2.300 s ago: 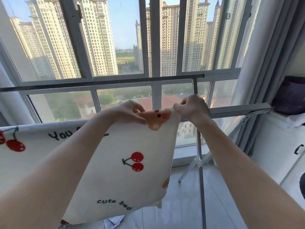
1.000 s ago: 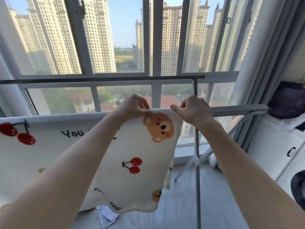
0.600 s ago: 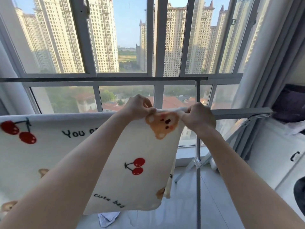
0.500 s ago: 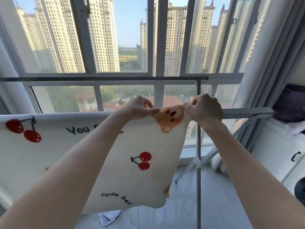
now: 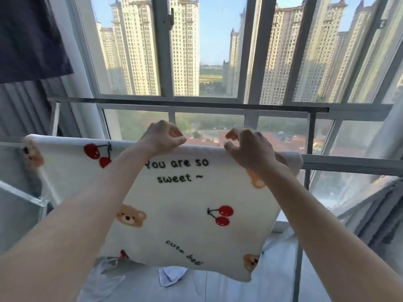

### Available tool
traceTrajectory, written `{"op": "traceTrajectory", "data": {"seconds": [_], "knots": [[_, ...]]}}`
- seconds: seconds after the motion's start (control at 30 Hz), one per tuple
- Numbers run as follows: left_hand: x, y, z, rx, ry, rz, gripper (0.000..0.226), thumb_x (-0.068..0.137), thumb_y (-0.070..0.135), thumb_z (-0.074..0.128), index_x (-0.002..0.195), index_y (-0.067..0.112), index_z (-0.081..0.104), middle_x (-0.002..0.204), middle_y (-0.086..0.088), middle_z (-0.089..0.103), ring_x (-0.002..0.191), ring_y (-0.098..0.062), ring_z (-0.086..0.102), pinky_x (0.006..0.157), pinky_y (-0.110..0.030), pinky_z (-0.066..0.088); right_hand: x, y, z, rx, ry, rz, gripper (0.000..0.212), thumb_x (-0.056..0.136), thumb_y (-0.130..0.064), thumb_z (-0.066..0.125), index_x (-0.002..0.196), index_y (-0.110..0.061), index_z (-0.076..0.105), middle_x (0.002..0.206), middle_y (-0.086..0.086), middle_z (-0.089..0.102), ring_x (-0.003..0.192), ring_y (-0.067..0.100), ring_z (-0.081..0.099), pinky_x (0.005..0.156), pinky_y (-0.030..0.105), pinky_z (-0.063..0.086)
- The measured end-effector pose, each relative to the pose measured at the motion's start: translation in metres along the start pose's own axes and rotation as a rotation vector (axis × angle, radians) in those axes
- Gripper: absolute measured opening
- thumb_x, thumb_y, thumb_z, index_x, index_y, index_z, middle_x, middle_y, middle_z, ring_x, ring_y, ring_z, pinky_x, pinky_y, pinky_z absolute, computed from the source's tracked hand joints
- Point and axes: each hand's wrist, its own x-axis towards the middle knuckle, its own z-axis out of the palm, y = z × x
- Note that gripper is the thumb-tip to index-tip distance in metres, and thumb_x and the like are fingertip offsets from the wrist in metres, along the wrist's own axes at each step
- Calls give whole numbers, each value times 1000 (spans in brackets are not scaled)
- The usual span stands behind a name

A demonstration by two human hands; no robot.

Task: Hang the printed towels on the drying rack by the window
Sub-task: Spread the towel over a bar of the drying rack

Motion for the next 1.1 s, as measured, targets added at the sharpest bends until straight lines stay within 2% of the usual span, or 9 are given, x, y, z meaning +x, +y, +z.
{"op": "traceTrajectory", "data": {"seconds": [0.13,0.3,0.5,0.6,0.67,0.8,0.83,0.97,1.1], "knots": [[-32,-64,-41,83,86,-208,24,83,29,60,100,15,69,107,-7,70,87,-16,55,76,-25,40,11,-42,33,30,-126,-143,33,89,-28,51,120,-17,56,123,7,62,108,24,58,83,34,47],[-68,-137,-83,44,245,-423,17,81,16,59,91,11,71,100,-12,71,96,-26,63,86,-32,49,21,-99,70,98,-166,-246,27,88,-25,50,111,-19,63,110,7,68,88,22,59,65,27,40],[-106,-221,-124,47,406,-668,17,79,12,59,87,8,74,91,-17,70,98,-29,63,69,-21,34,34,-178,113,154,-146,-330,27,89,-27,50,112,-23,64,117,4,66,97,24,62,75,33,52],[-109,-263,-135,-25,340,-724,12,78,21,61,75,15,71,87,-13,71,91,-29,62,70,-25,37,42,-219,134,193,-142,-320,26,87,-25,52,109,-23,65,115,4,66,100,24,60,78,36,52],[-106,-282,-132,-130,238,-712,19,77,30,62,67,14,63,76,-10,64,79,-27,58,69,-30,38,46,-239,145,206,-139,-312,27,86,-24,53,110,-22,65,116,5,65,101,25,60,81,39,52],[-93,-316,-129,-355,148,-624,30,72,43,63,86,17,58,95,-7,64,92,-25,59,88,-38,46,57,-283,175,217,-110,-304,25,87,-24,53,108,-21,66,116,4,65,101,25,61,82,38,51],[-90,-315,-127,-382,149,-589,32,70,44,62,87,18,57,96,-6,65,92,-23,60,88,-37,46,57,-286,175,214,-116,-295,25,87,-24,53,107,-21,66,115,3,65,101,24,60,81,37,51],[-74,-334,-134,-583,178,-489,20,82,34,62,77,15,62,74,2,66,66,-9,60,55,-15,47,68,-302,194,162,-112,-234,23,86,-23,53,104,-22,68,110,3,66,98,25,60,78,35,51],[-68,-341,-136,-743,200,-437,25,83,35,62,67,15,62,67,1,62,61,-13,60,53,-25,54,73,-305,201,133,-124,-180,21,84,-20,54,98,-20,70,106,7,67,94,26,60,78,33,49]]}}
